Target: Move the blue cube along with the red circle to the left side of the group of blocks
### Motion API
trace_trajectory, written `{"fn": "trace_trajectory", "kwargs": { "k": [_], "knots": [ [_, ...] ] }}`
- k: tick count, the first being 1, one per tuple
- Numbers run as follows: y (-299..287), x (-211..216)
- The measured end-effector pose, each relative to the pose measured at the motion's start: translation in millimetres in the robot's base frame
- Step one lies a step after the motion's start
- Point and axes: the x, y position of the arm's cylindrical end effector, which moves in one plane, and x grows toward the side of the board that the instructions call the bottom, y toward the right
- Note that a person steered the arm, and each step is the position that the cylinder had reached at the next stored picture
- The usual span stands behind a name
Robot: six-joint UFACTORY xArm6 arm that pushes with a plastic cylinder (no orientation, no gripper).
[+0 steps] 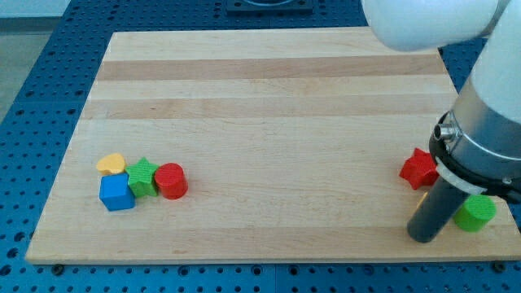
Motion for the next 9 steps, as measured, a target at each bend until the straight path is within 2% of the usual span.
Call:
{"fn": "trace_trajectory", "kwargs": {
  "k": [1,3,4,8,9],
  "knots": [
    [11,-5],
    [1,22],
    [-44,22],
    [-348,19],
    [-387,-10]
  ]
}}
